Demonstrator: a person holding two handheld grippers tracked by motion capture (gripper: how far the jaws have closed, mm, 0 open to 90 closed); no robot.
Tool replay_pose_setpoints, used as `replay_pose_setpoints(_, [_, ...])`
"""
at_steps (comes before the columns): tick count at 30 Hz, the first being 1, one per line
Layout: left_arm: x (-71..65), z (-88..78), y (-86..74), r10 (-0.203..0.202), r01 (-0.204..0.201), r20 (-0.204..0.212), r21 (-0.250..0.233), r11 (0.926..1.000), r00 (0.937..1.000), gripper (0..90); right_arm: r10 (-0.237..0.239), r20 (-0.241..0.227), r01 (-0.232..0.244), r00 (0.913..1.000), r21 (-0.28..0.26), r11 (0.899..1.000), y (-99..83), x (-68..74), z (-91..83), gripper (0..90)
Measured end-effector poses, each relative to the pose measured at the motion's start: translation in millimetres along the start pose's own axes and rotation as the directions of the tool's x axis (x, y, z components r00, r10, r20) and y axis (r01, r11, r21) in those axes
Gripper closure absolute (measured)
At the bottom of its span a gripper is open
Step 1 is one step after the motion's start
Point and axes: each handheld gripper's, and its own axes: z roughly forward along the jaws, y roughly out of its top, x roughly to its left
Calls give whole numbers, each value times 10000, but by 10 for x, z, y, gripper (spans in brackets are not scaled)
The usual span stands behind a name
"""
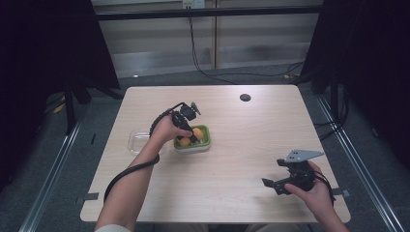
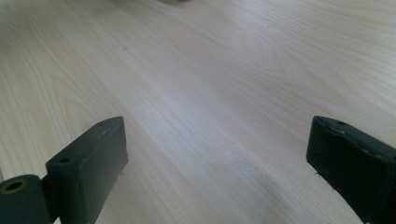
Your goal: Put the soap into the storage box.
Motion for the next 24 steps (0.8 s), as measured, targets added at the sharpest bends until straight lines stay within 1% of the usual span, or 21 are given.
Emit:
replay_pose_setpoints(1, [8,-18,0,21,-21,18,-14,10000,10000,277,-9,5,9,10000,8,10000,1,1,1,50])
replay_pose_setpoints(2, [14,-34,-4,35,-35,-59,-120,9999,10000,256,-10,24,10,10000,9,10000,1,1,0,50])
replay_pose_setpoints(3, [14,-59,-11,-113,113,10,-167,9998,9999,214,-11,-1,11,10000,-24,10000,6,0,-2,50])
replay_pose_setpoints(4, [15,-96,-21,-240,243,96,-352,9991,9997,200,-25,-12,25,10000,-29,10000,8,-1,-3,50])
replay_pose_setpoints(5, [2,-109,-28,-295,300,108,-395,9988,9995,190,-29,-16,29,10000,-37,10000,9,-3,-3,50])
replay_pose_setpoints(6, [2,-109,-28,-295,300,108,-395,9988,9995,184,-29,-16,29,10000,-37,10000,9,-3,-3,50])
replay_pose_setpoints(7, [4,-133,-30,-71,73,75,-323,9995,9999,184,-31,-18,31,10000,-43,10000,11,-4,-2,50])
replay_pose_setpoints(8, [-18,-140,-38,-277,278,31,-491,9984,9996,178,-34,-35,34,10000,-53,10000,14,-5,0,50])
replay_pose_setpoints(9, [-17,-165,-41,-168,173,127,-407,9990,9998,166,-45,-21,44,10000,-71,10000,17,-4,0,50])
replay_pose_setpoints(11, [-35,-194,-56,-161,166,89,-600,9981,9998,145,-74,-34,74,10000,-69,9999,14,1,1,50])
replay_pose_setpoints(12, [-30,-220,-60,-7,16,186,-478,9989,9998,145,-74,-34,74,10000,-69,9999,14,1,1,50])
replay_pose_setpoints(13, [-47,-234,-79,-138,153,242,-631,9979,9996,139,-38,2,38,10000,-64,10000,12,1,-4,50])
replay_pose_setpoints(14, [-63,-235,-93,-253,263,156,-723,9970,9996,135,-25,40,25,10000,-82,10000,13,2,-10,50])
replay_pose_setpoints(15, [-55,-254,-102,-68,77,138,-610,9981,9999,133,-14,21,14,10000,-93,10000,15,5,-15,50])
replay_pose_setpoints(16, [-65,-256,-113,-182,192,136,-748,9970,9997,133,0,12,0,10000,-91,10000,16,8,-20,50])
replay_pose_setpoints(18, [-72,-269,-128,-178,187,126,-725,9972,9998,132,-21,2,21,10000,-103,9999,17,8,-22,50])
replay_pose_setpoints(19, [-84,-278,-142,-280,294,182,-787,9965,9994,130,-33,18,33,10000,-103,9999,19,10,-21,50])
replay_pose_setpoints(20, [-80,-289,-151,-153,172,250,-790,9967,9996,128,-27,15,27,10000,-94,10000,20,14,-19,50])
replay_pose_setpoints(22, [-98,-303,-170,-189,209,254,-776,9968,9995,128,-3,9,3,10000,-80,10000,20,18,-18,50])
replay_pose_setpoints(24, [-115,-311,-196,-144,163,237,-849,9963,9996,126,-13,13,14,10000,-96,10000,16,22,-14,50])
